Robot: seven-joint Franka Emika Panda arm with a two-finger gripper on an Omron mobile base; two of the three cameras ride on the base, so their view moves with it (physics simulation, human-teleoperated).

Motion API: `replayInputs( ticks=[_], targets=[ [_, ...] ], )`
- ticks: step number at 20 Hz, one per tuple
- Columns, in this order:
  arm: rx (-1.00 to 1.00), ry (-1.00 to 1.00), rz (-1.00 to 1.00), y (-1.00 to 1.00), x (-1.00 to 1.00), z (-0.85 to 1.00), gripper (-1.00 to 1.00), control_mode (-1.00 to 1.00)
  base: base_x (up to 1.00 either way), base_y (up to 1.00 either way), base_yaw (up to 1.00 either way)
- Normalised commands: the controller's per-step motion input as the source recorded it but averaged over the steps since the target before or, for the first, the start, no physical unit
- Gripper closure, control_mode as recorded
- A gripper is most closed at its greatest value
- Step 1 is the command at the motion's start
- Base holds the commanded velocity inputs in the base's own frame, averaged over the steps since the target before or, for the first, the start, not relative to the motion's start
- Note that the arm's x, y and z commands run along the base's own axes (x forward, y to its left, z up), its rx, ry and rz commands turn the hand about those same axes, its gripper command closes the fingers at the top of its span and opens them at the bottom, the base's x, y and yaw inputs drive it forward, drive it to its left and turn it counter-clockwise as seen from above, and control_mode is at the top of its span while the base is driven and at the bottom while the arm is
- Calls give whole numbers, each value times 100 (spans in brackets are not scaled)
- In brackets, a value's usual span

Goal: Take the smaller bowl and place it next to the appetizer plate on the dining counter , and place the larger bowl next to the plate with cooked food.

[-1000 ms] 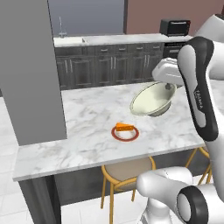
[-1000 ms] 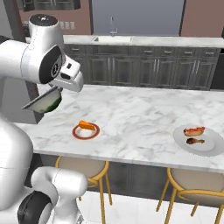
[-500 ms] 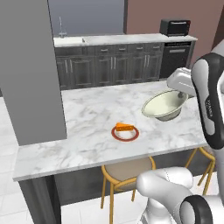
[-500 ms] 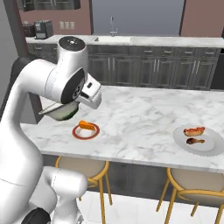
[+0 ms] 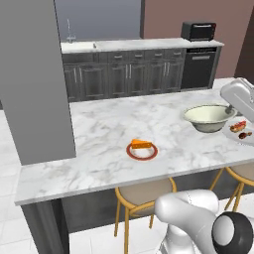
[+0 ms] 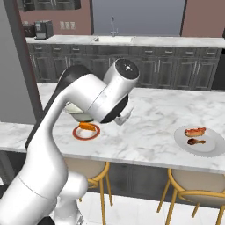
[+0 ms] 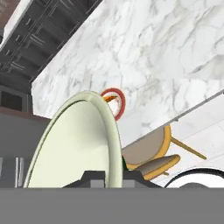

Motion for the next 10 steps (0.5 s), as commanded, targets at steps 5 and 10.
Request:
replayInputs(
  ticks=[5, 10],
  targets=[
    [8, 0, -5, -45, 34, -38, 100, -100, 0, 0, 0],
    [1, 0, -6, -10, 53, -53, 100, -100, 0, 0, 0]
  ],
)
